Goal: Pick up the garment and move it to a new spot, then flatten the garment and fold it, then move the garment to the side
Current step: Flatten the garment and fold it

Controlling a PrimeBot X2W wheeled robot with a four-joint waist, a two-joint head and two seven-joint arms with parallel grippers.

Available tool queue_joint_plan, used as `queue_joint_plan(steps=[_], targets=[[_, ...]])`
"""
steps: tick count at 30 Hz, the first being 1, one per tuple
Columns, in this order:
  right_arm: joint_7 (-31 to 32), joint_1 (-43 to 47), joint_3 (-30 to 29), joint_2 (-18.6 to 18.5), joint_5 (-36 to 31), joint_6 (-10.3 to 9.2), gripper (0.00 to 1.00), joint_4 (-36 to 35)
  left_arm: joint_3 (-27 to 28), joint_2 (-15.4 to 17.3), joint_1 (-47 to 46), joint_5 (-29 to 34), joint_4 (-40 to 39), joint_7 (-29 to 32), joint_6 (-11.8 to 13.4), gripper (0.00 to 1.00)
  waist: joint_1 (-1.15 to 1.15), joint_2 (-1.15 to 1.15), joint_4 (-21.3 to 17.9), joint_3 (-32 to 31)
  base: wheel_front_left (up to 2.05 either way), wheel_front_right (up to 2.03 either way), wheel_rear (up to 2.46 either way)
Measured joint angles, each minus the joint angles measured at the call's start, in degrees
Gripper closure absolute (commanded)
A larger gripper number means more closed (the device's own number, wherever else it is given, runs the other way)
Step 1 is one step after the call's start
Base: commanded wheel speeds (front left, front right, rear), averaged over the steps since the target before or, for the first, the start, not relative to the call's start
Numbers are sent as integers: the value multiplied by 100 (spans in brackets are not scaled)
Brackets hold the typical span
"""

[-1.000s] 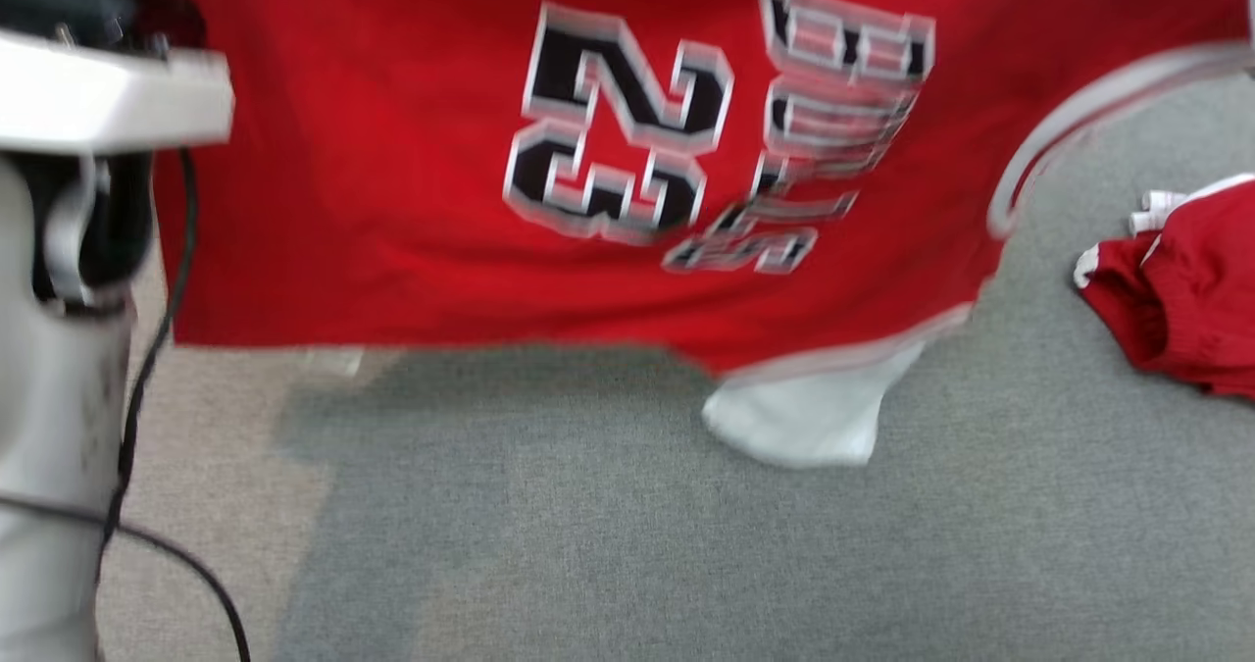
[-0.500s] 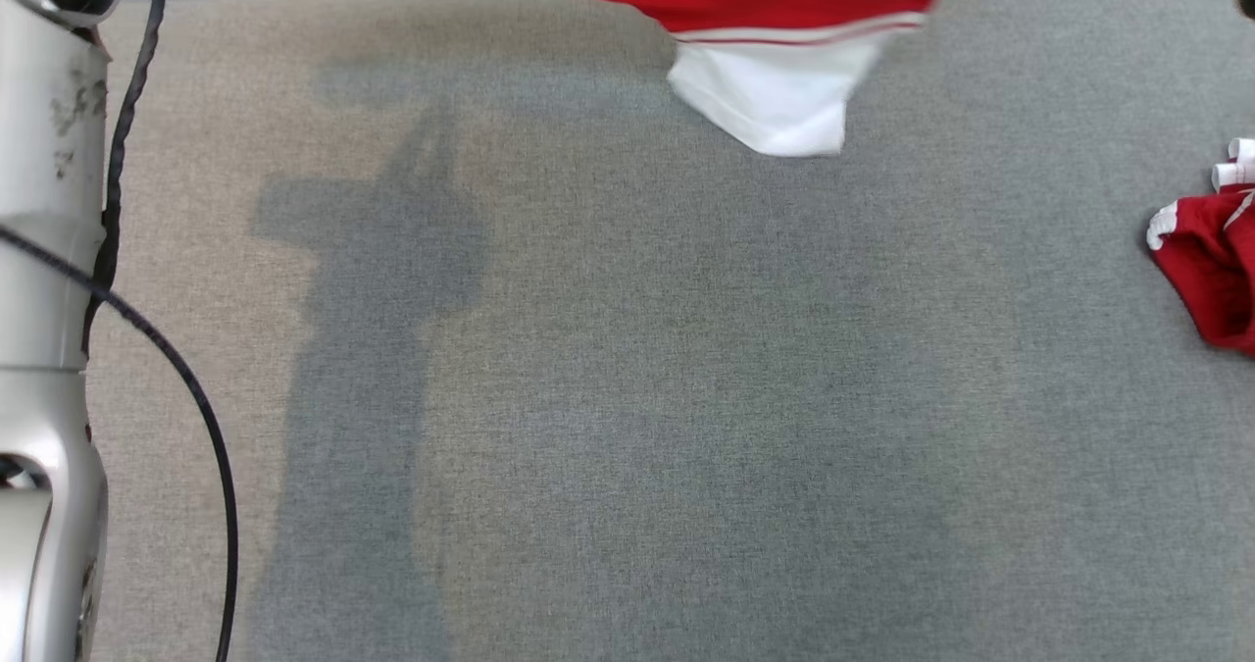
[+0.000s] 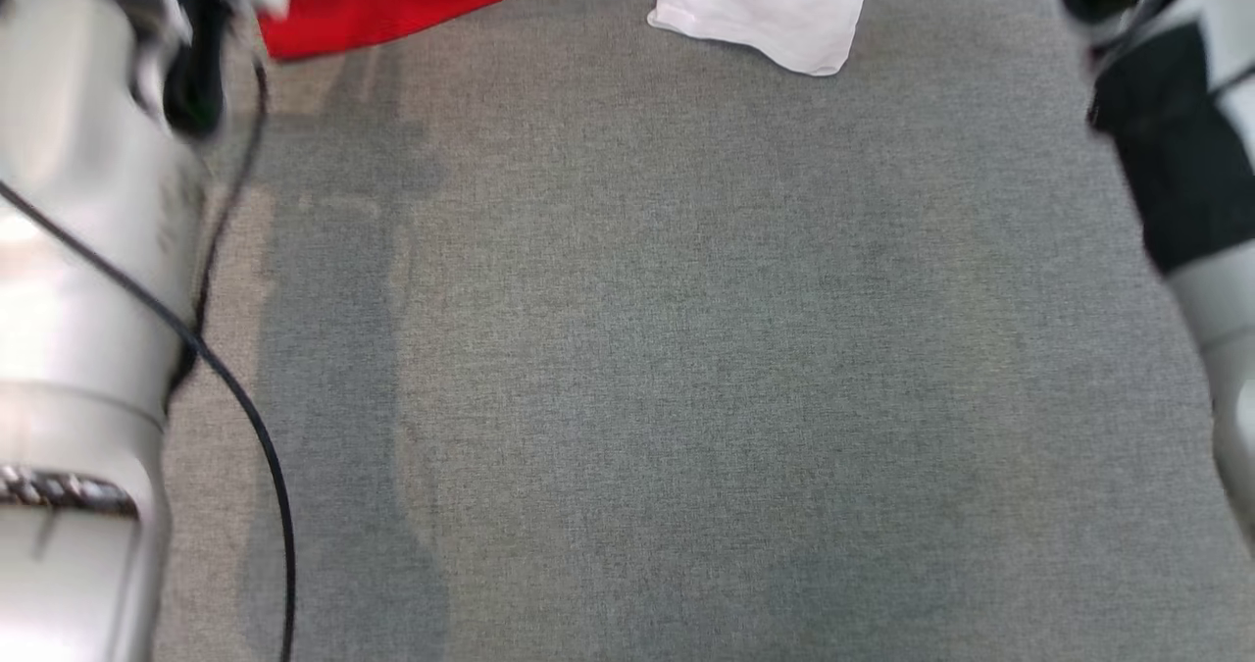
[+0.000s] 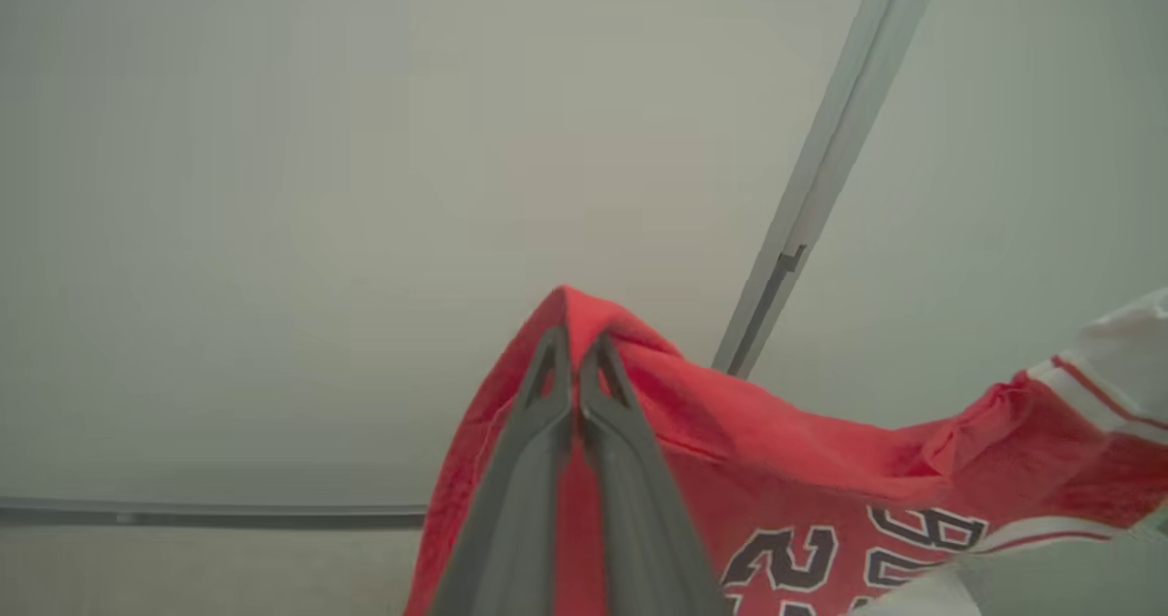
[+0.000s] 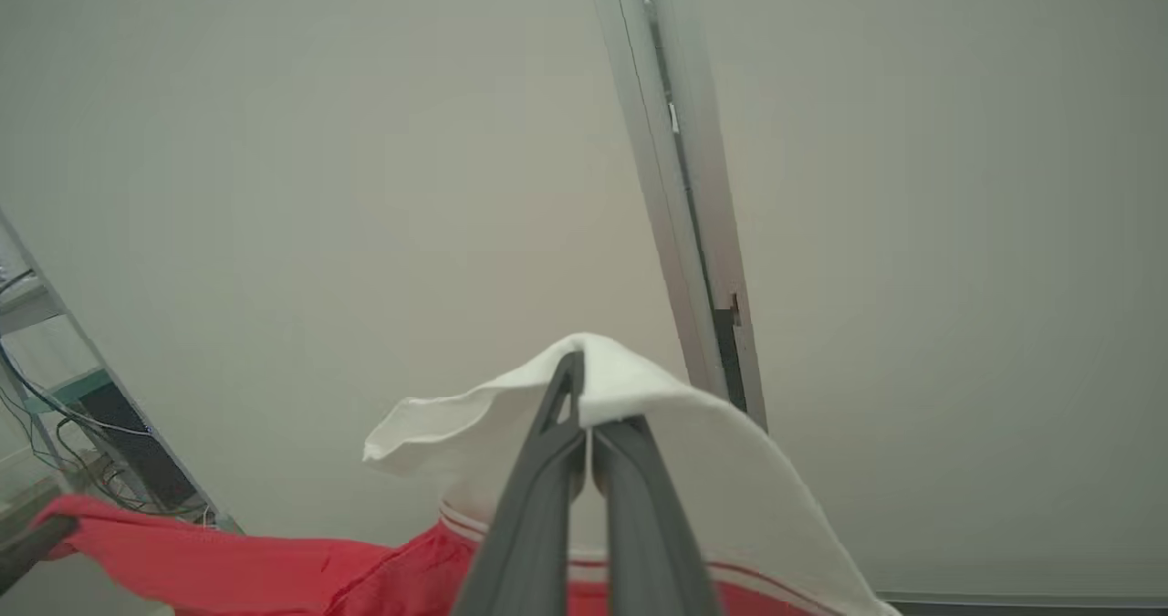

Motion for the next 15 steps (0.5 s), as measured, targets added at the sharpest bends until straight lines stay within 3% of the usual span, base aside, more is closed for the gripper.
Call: queue_joint_plan(steps=[10,15], targets=[[-277,2630,240,-405,1228,0,100,-767,-241,-138,1932,-711,54,-60,-1,100,0,0,15,-181,0,0,0],[-305,4194,44,-605,1227,0,100,-1686,-36,-1,2978,-723,-567,-70,-1,100,0,0,21,-432,0,0,0]])
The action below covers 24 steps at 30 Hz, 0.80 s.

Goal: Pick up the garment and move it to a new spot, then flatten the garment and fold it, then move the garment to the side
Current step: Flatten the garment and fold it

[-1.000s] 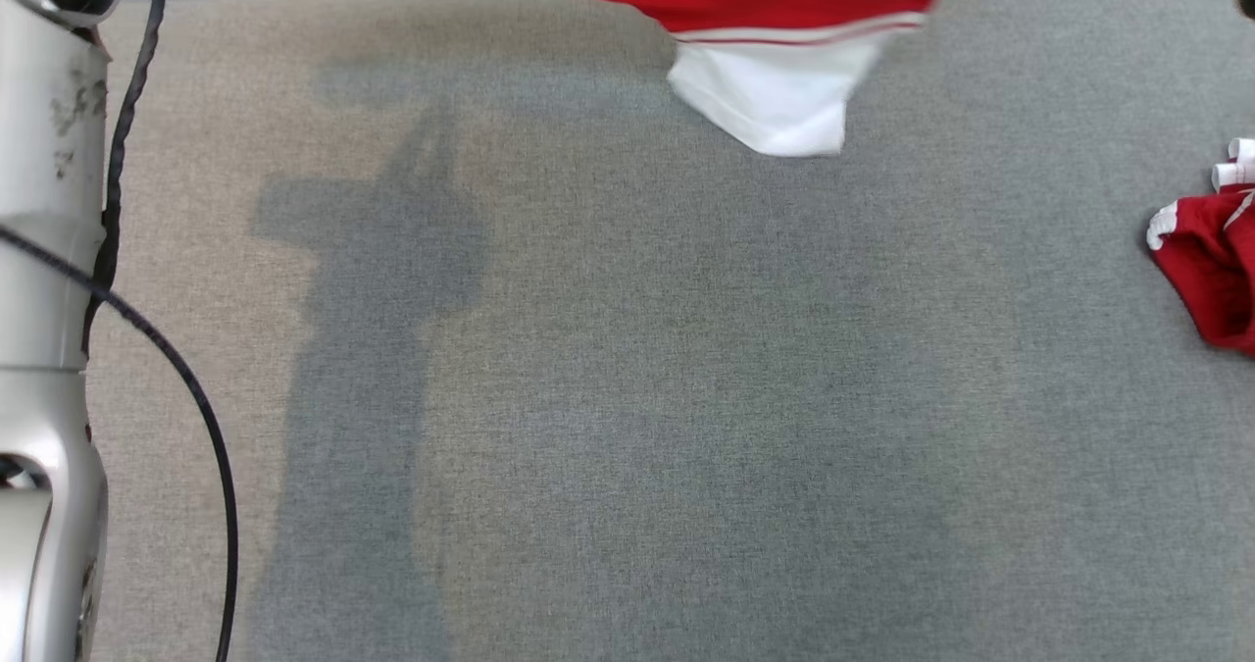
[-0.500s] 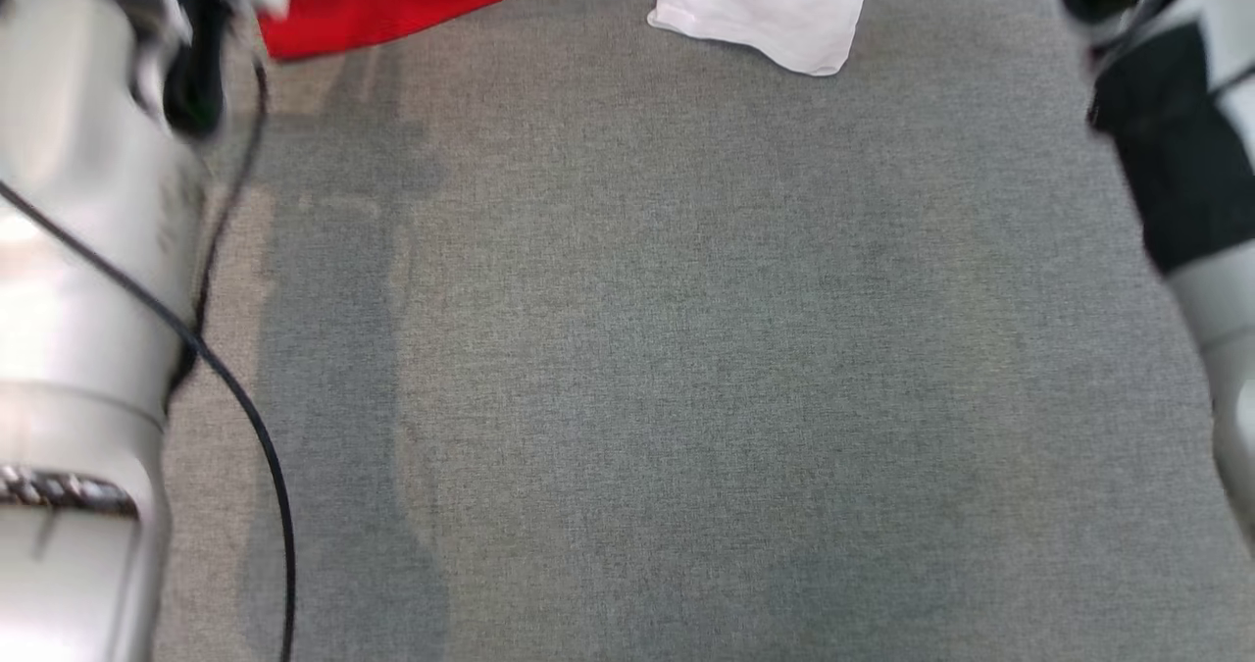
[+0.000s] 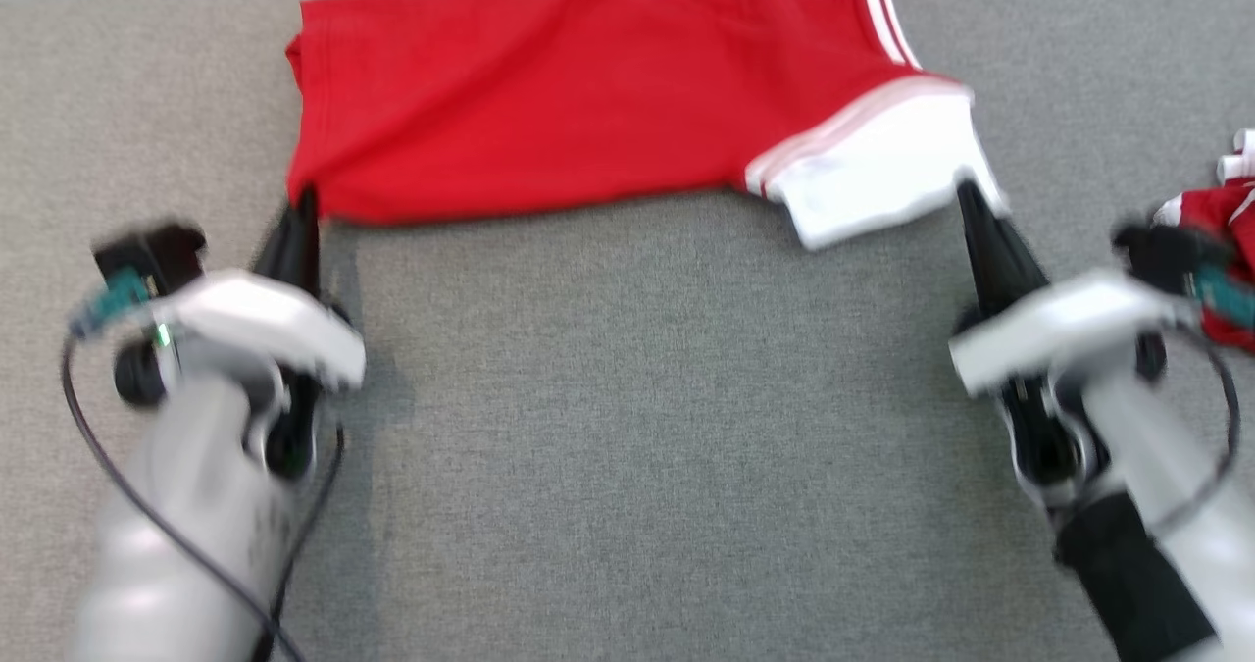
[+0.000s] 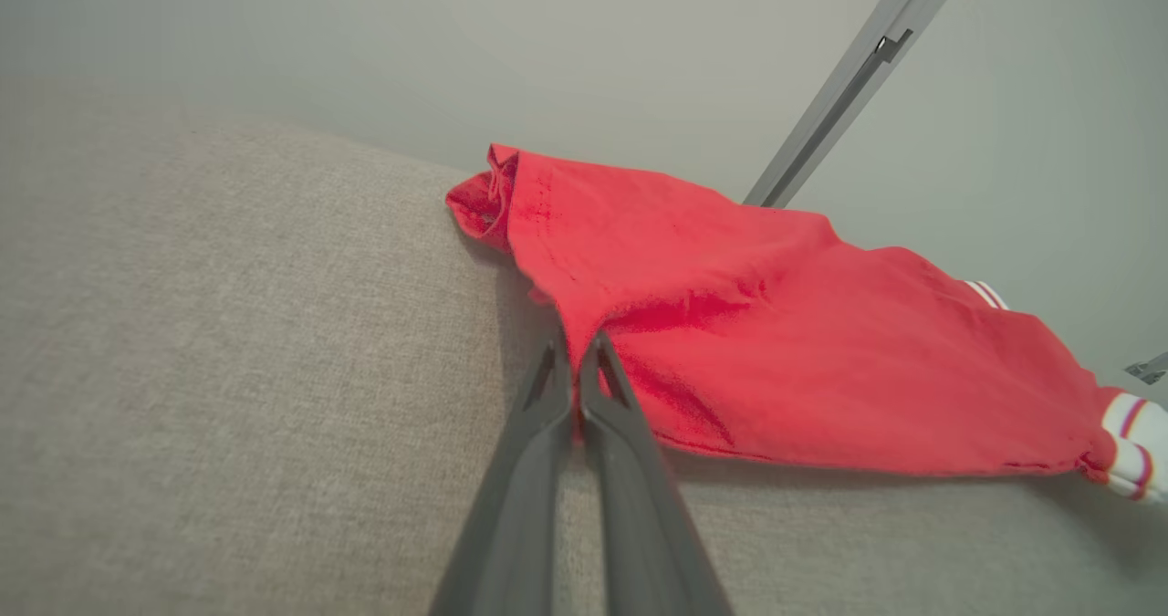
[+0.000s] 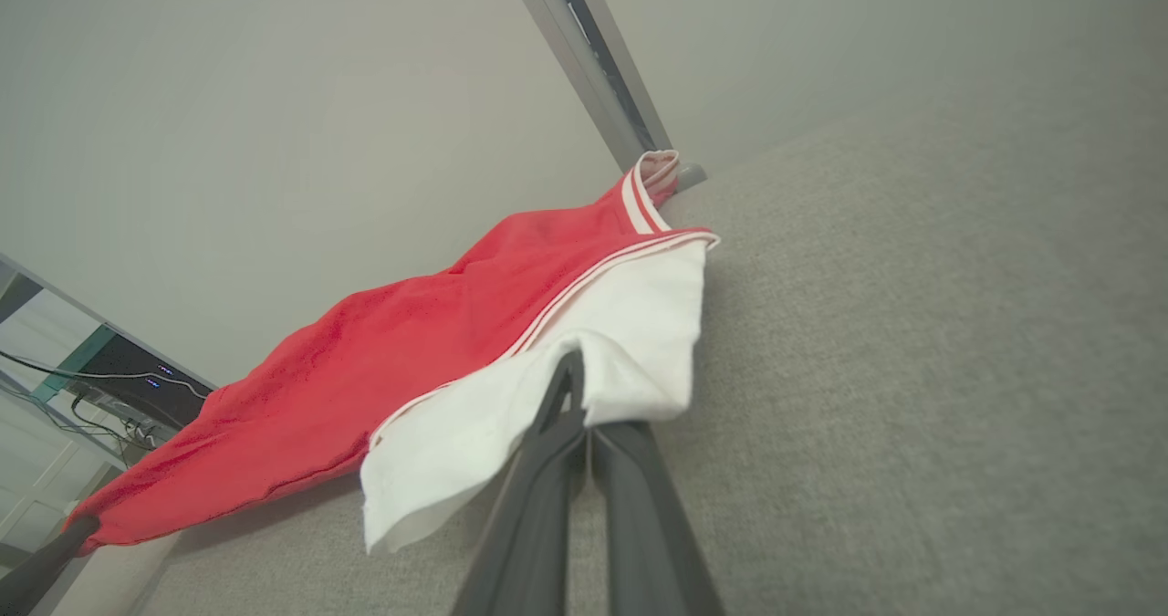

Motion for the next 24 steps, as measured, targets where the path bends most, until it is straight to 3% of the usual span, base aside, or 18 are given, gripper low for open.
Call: queue_joint_plan(steps=[8,14,19,24], targets=[[-4,2543,-850,105,-452,0,100,-1462,427,-1,1874,464,-1147,1,0,100,0,0,24,-478,0,0,0],[167,3956,-822,100,-731,0,100,-2377,437,113,2980,641,-1925,16,85,100,0,0,49,-820,0,0,0],[790,4859,-1077,96,-913,0,100,-3115,483,456,3711,658,-2952,396,458,100,0,0,1,-1023,0,0,0],[1522,5620,-1536,359,-1287,1,100,-3689,587,812,4558,687,-4130,925,939,100,0,0,-73,-1216,0,0,0]])
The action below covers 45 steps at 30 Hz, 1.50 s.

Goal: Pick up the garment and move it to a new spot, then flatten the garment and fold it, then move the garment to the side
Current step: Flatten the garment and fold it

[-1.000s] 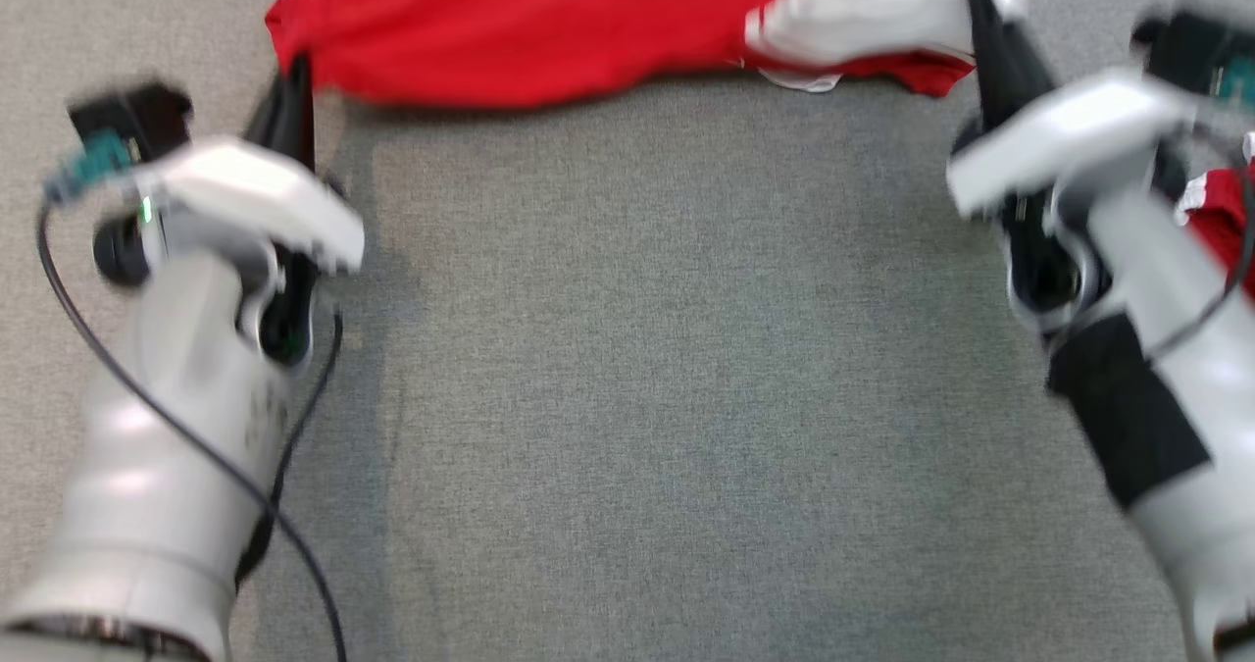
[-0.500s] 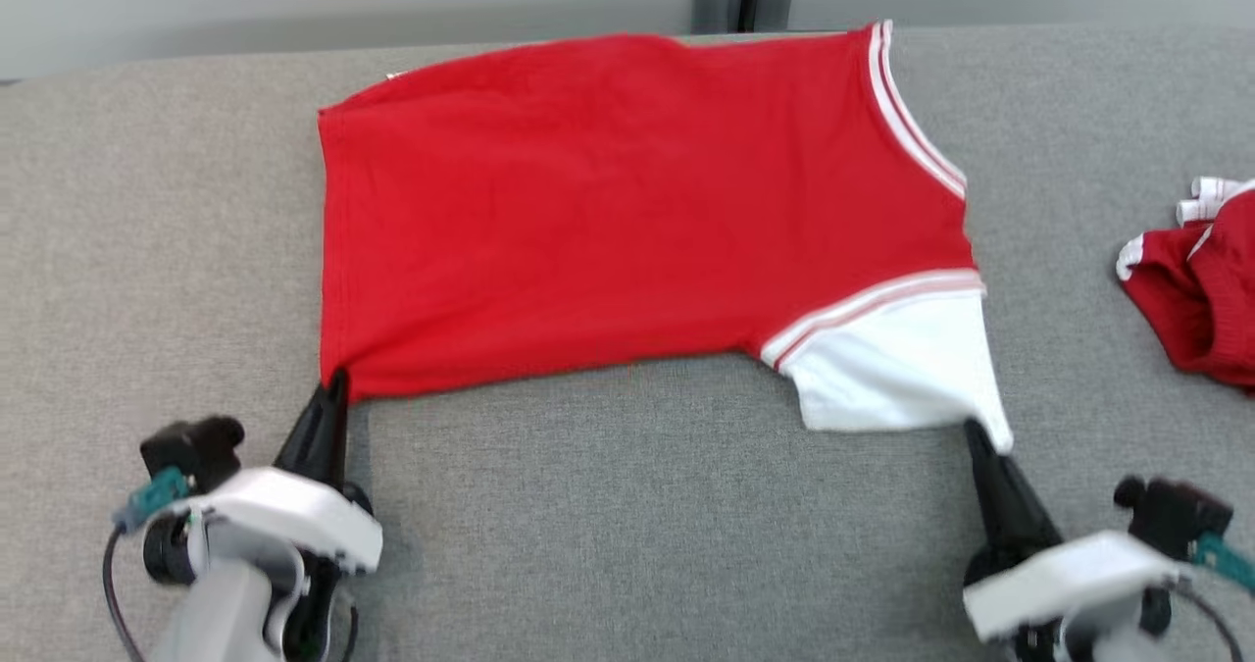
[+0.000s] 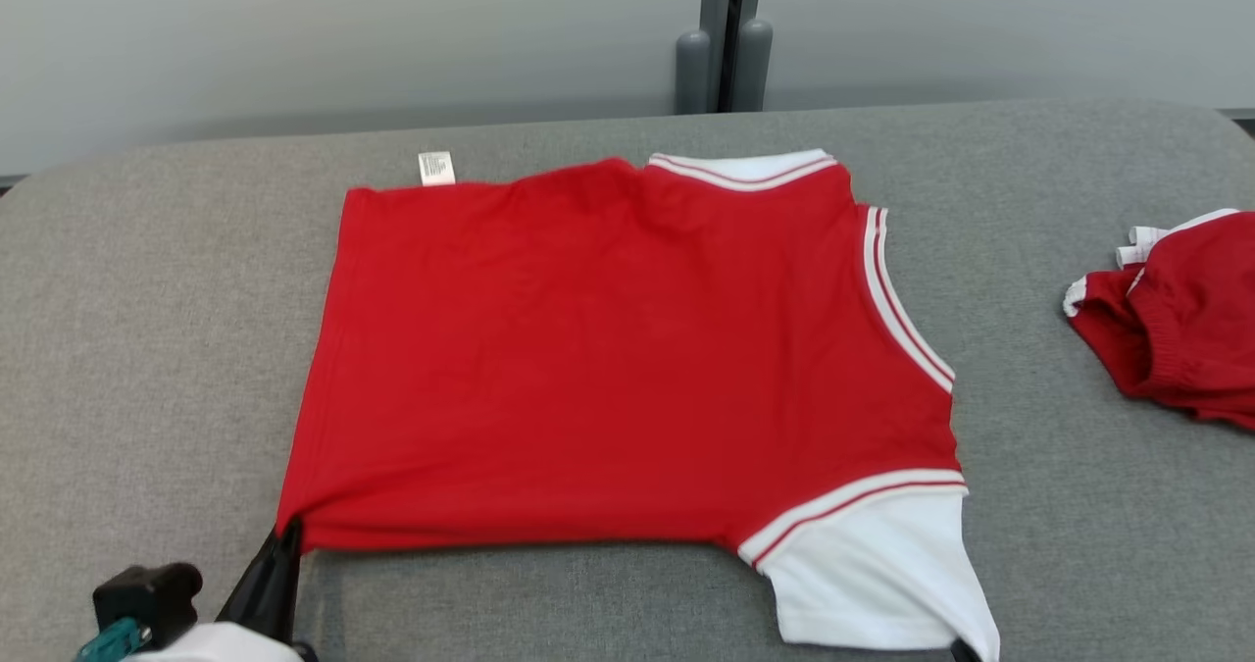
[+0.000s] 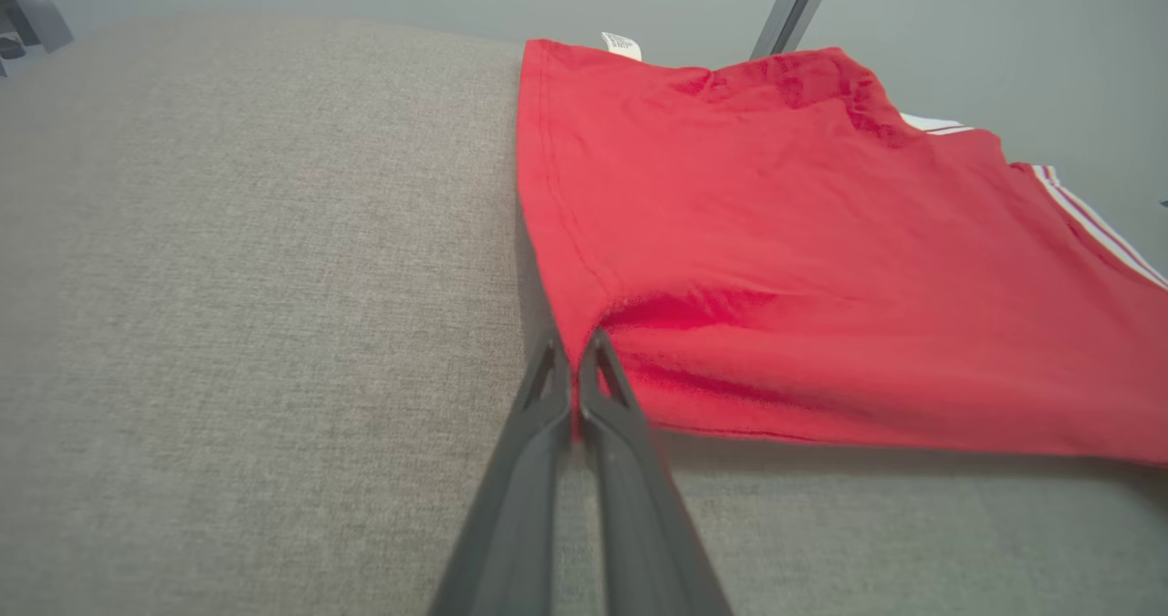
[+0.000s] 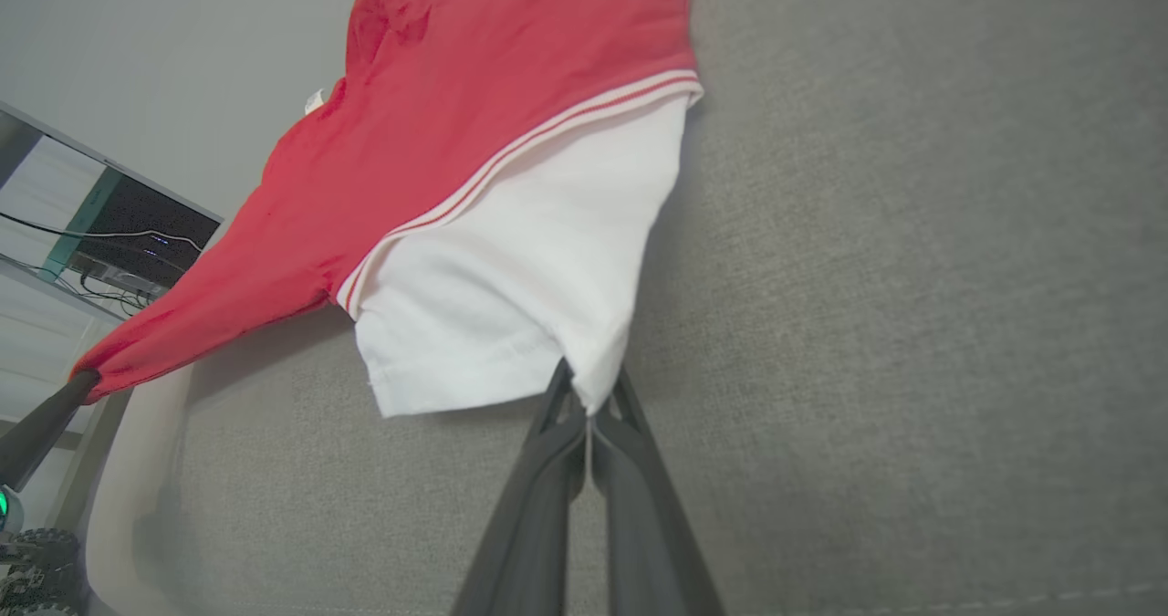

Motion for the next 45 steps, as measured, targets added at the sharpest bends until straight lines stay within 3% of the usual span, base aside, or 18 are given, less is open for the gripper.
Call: queue_joint_plan(steps=[10,18,27,32,39,45], targets=[[1292,899,-587,471,-523,-1,100,-865,201,321,1380,21,-1911,820,938,100,0,0,-75,-332,0,0,0],[1572,890,-805,536,-577,-1,100,-1232,177,377,1582,22,-2393,1105,1150,100,0,0,-49,-287,0,0,0],[1298,235,-1048,555,-547,-1,100,-1267,63,412,1191,20,-2336,1327,1114,100,0,0,-33,-51,0,0,0],[1143,-610,-1292,553,-656,-1,100,-916,-9,439,696,-43,-2179,1470,918,100,0,0,-65,195,0,0,0],[1262,-1748,-962,539,-836,-1,100,-375,-40,471,83,-88,-1833,1569,760,100,0,0,-96,494,0,0,0],[1298,-2508,-739,283,-906,-1,100,59,-76,467,-479,-110,-1521,1579,611,100,0,0,-30,771,0,0,0]])
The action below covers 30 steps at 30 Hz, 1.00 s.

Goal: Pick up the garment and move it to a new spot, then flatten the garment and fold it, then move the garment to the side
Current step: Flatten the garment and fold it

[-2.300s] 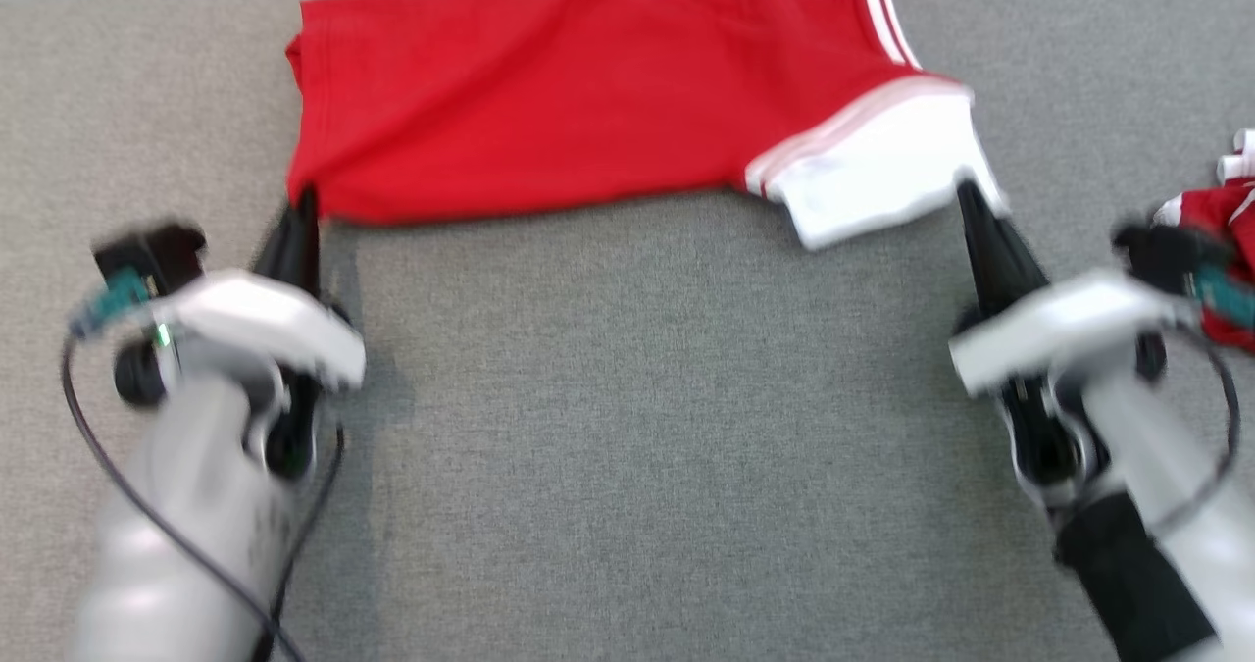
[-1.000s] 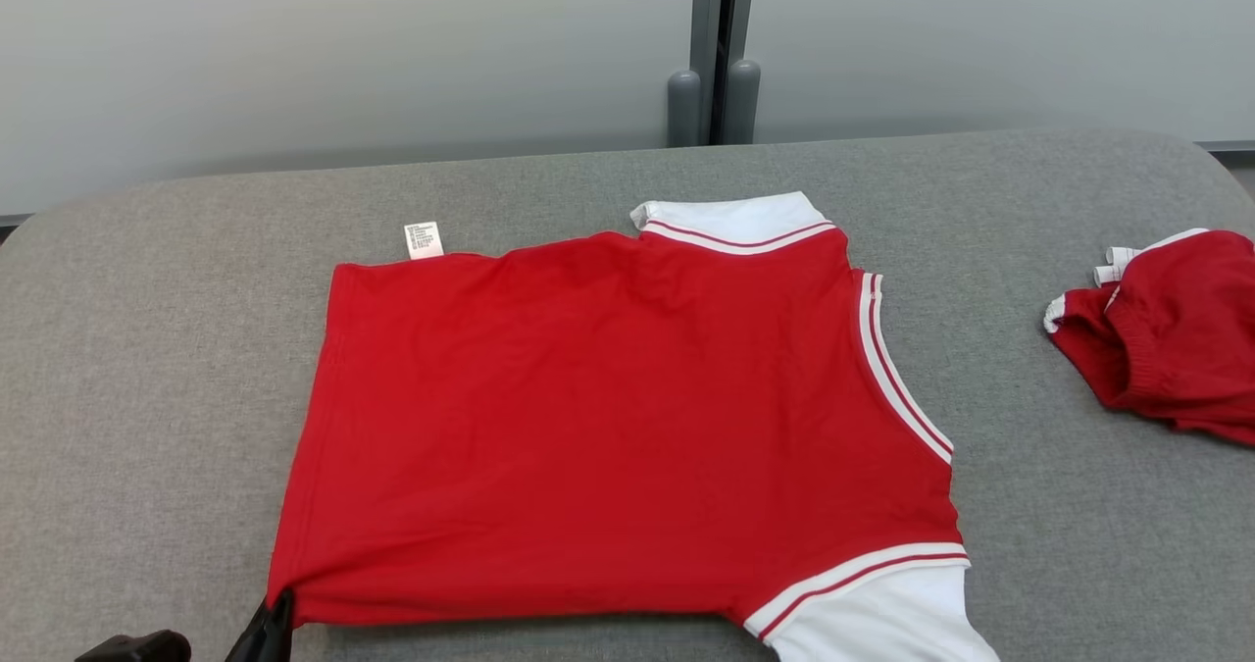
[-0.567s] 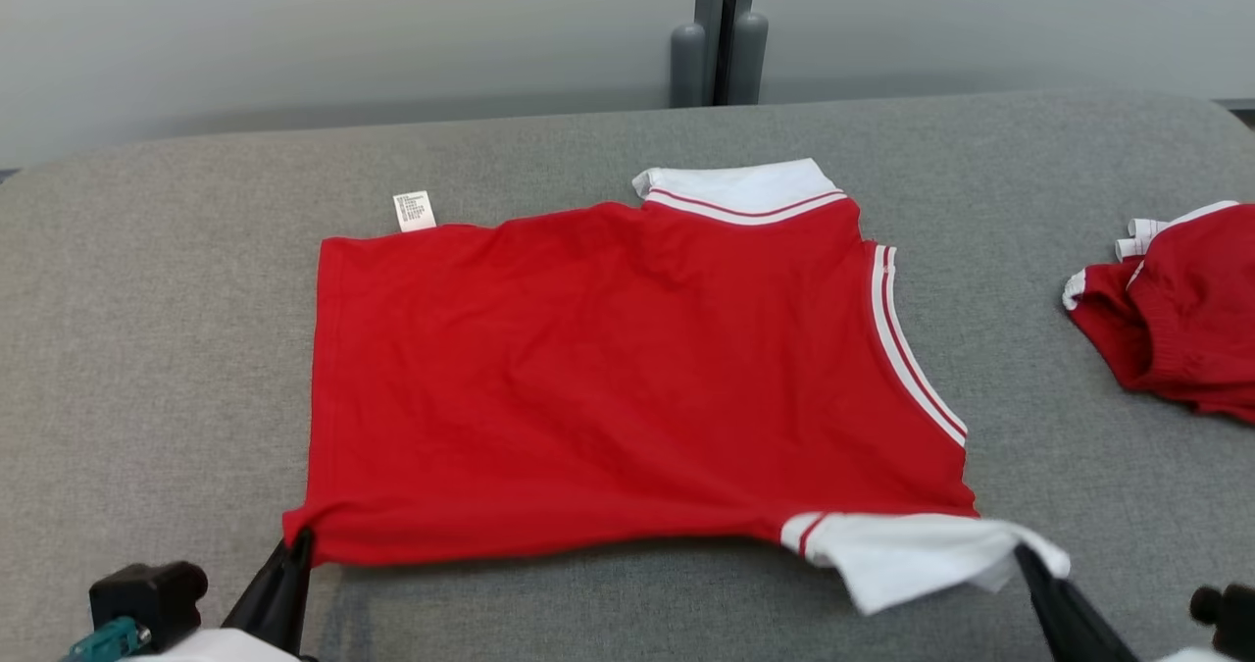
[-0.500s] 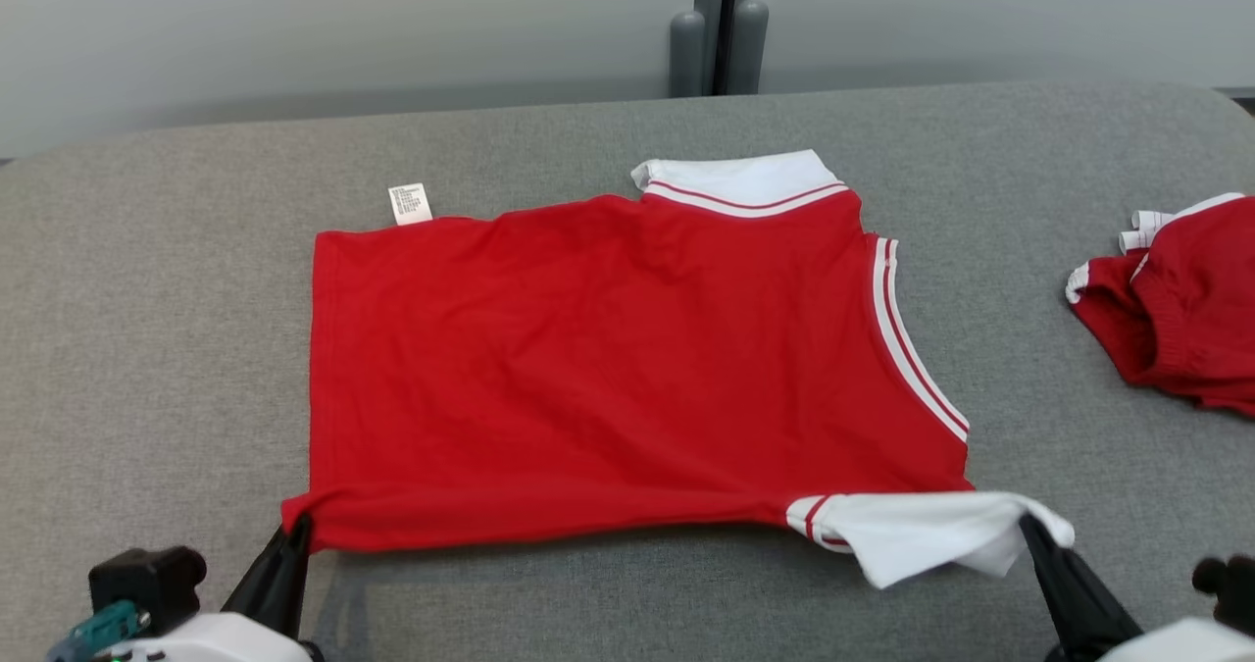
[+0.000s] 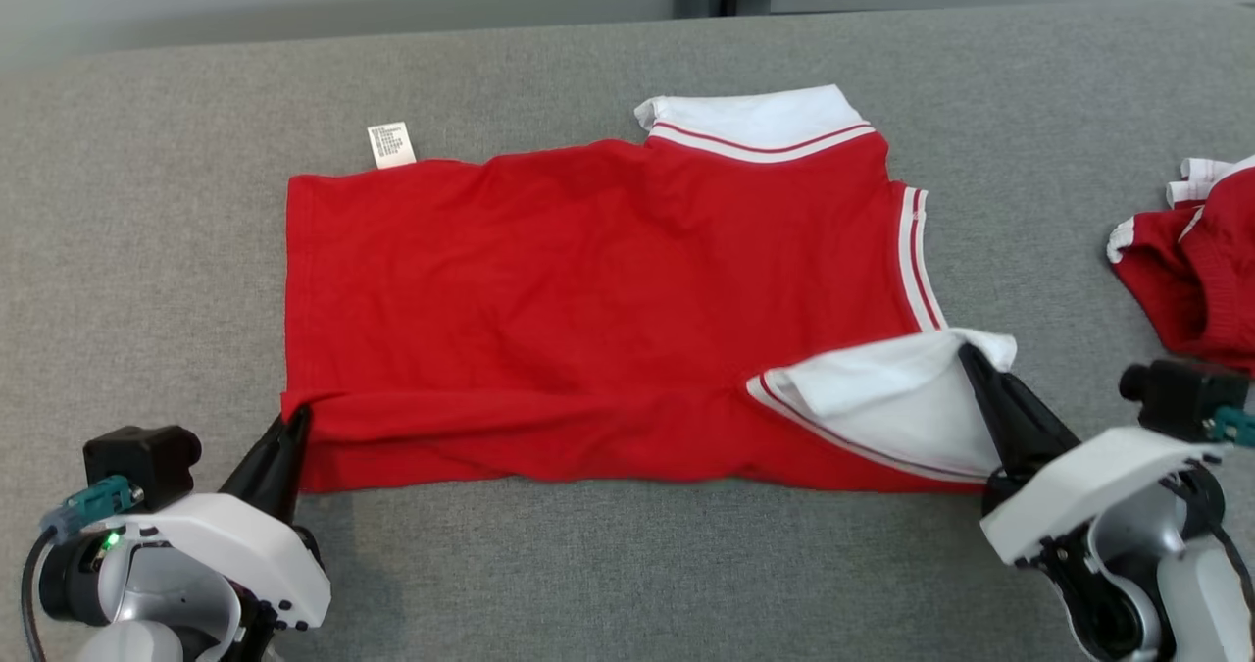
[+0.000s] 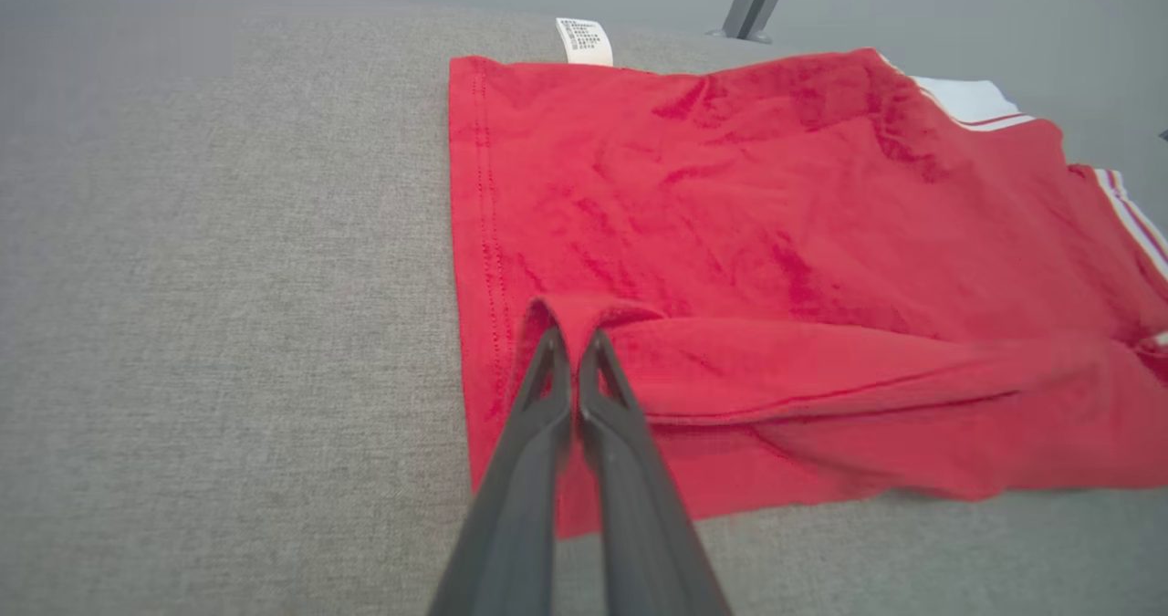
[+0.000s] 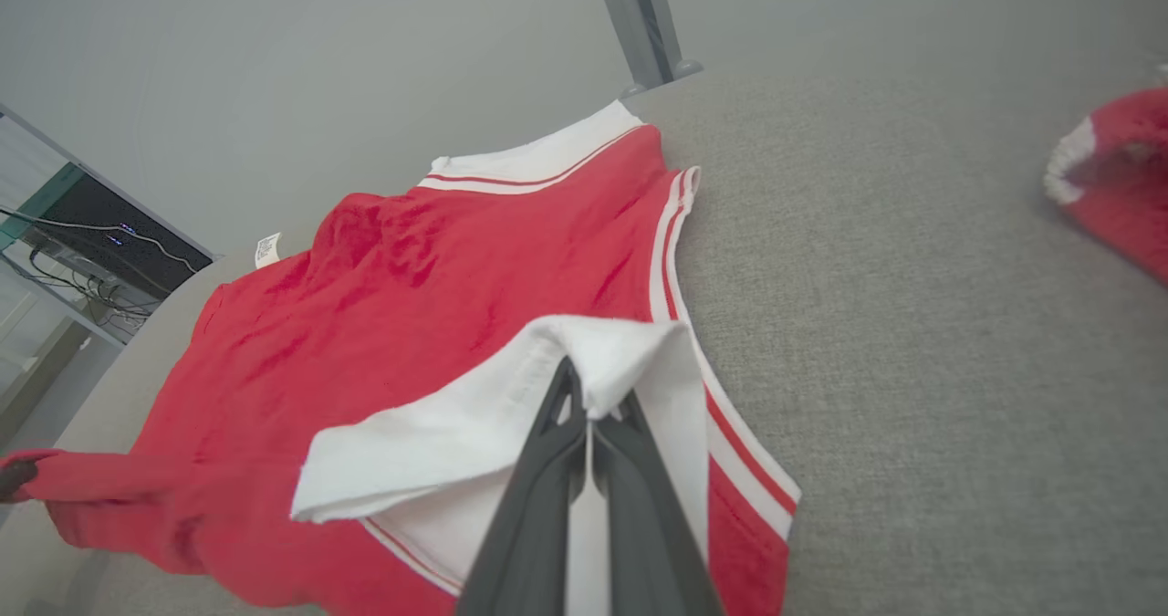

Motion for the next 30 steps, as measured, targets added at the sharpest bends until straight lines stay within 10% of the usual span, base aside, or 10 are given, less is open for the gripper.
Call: queue_joint_plan(steps=[13,15,16,17,18,30], targets=[[-579,-1161,869,-325,348,0,100,1328,-16,-130,-415,-193,788,-109,-202,100,0,0,-55,389,0,0,0],[-788,-1271,992,-398,369,0,100,1444,-10,-183,-425,-264,827,-163,-253,61,0,0,-49,407,0,0,0],[-877,-1319,1054,-409,389,0,93,1491,-9,-204,-425,-290,851,-193,-254,17,0,0,-52,409,0,0,0],[-958,-1346,1106,-424,399,0,63,1537,-8,-204,-425,-280,864,-235,-254,0,0,0,-54,412,0,0,0],[-1032,-1367,1172,-446,420,0,5,1591,19,-208,-424,-272,865,-330,-252,0,0,0,-57,419,0,0,0],[-2413,-1444,921,-576,-350,0,0,1295,404,-445,-680,298,543,-2221,-82,0,0,0,-24,312,0,0,0]])
